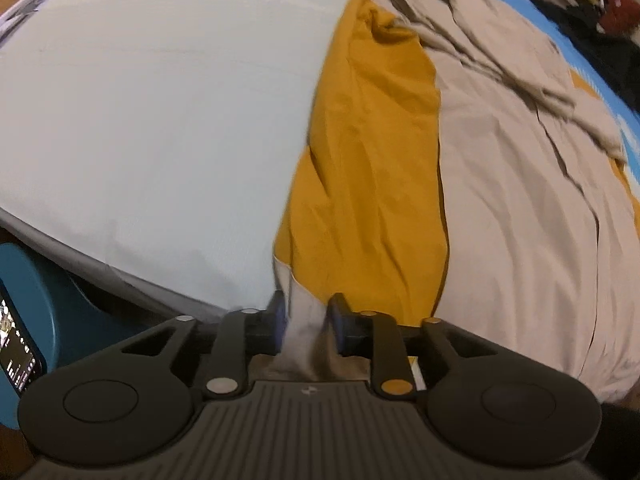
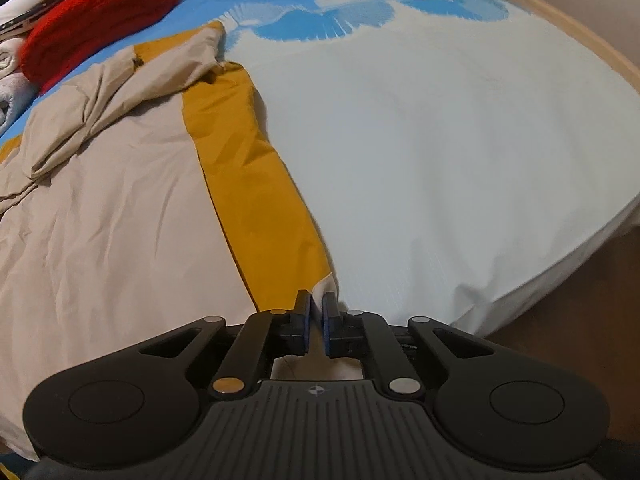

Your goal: Fold large clothes

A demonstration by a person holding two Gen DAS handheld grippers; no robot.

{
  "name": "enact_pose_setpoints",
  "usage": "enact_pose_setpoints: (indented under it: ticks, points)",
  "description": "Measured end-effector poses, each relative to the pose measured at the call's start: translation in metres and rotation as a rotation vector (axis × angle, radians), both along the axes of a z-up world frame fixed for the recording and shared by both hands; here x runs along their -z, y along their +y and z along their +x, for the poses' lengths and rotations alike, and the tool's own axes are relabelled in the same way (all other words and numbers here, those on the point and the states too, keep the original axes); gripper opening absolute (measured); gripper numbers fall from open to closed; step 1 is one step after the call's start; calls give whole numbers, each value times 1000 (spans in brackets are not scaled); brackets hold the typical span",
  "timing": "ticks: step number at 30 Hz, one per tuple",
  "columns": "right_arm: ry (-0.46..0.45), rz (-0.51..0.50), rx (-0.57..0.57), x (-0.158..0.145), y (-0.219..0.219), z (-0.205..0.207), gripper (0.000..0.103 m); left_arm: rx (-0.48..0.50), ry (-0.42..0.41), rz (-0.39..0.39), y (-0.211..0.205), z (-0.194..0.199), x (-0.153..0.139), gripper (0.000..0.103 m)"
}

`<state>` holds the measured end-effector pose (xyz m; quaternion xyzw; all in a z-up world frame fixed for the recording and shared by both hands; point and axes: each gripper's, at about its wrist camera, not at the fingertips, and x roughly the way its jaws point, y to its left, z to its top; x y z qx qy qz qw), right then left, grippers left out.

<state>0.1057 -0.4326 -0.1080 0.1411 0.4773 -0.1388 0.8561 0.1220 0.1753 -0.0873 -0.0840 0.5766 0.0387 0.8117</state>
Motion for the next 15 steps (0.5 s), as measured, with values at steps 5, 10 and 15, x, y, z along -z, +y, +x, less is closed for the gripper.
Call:
enact_pose_setpoints:
  ticks: [5,10,15]
  points:
    - [5,-25,-19,1,5,0,8,26,-13,38,-4,-3,-1,19]
    - [-29,-23,-18,-6,5,-3,3,62,-70,38,-11,-10,-15,7]
    - [-85,11,-17,-22,5,-11,2,162,-143,60,-28,-19,-43,6]
